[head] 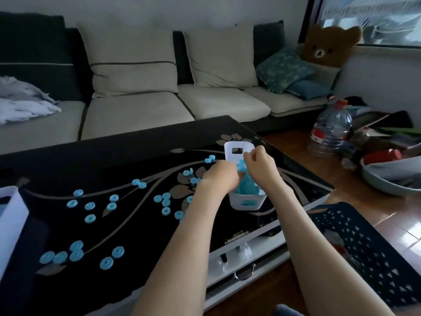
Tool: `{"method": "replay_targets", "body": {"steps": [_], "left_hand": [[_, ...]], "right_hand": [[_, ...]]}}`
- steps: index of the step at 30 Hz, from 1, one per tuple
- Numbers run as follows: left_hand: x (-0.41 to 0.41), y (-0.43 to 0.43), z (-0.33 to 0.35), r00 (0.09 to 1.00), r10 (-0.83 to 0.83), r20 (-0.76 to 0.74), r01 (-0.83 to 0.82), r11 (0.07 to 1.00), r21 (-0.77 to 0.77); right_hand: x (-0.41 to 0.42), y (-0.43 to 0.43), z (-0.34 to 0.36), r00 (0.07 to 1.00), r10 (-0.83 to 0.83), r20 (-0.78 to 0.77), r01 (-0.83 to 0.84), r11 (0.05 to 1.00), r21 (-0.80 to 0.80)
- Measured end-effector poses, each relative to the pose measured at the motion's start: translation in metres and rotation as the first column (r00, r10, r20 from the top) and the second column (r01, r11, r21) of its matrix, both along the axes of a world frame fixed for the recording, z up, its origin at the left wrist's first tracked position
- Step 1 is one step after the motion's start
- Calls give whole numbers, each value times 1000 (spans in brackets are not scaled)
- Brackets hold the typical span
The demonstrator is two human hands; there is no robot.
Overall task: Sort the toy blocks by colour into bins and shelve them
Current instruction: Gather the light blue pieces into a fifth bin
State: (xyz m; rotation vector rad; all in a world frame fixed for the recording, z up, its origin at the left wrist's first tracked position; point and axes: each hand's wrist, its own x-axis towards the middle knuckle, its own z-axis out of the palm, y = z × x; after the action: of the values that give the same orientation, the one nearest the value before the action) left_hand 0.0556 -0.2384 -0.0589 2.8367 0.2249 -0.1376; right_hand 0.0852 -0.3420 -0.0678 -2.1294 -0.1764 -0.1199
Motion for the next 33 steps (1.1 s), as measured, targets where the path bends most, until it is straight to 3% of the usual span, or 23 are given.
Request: {"method": "replay_targets", "body": {"steps": [3,6,10,13,16,18,20,22,25,27,30,33], "left_hand": [[-2,7,8,997,34,69,-32,999,-31],[-7,4,11,977,55,205,-29,991,-129],[-14,-12,5,972,62,225,-12,976,-218],[-11,-18,-5,958,-6,286,44,991,-128],[-8,-18,-10,955,-32,296,67,992,-107],[-10,-14,-8,947,-12,321,72,982,-175],[-18,-2,-6,930,74,361,48,947,-317],[-25,15,-5,905,182,385,-4,908,-419],[-45,58,-6,868,315,383,-200,929,-311],[-70,93,-8,839,412,355,-368,911,-185],[-128,141,-21,838,494,233,-499,865,-40],[-175,170,-31,876,479,53,-481,877,20]], "right_hand": [[-6,8,13,992,124,-30,-127,983,-130],[-11,11,18,987,158,21,-146,951,-271],[-16,4,22,992,125,32,-113,960,-256],[-17,1,24,992,104,67,-85,966,-246],[-18,-2,22,980,190,-60,-200,942,-269],[-19,-1,24,959,264,-101,-283,903,-325],[-22,8,28,960,273,-54,-273,885,-378],[-28,24,30,962,272,26,-249,912,-326],[-55,57,19,923,360,136,-330,923,-198],[-79,75,3,838,532,124,-508,842,-178],[-107,86,-37,746,664,-44,-612,657,-440],[-114,85,-67,808,588,-51,-467,583,-665]]}}
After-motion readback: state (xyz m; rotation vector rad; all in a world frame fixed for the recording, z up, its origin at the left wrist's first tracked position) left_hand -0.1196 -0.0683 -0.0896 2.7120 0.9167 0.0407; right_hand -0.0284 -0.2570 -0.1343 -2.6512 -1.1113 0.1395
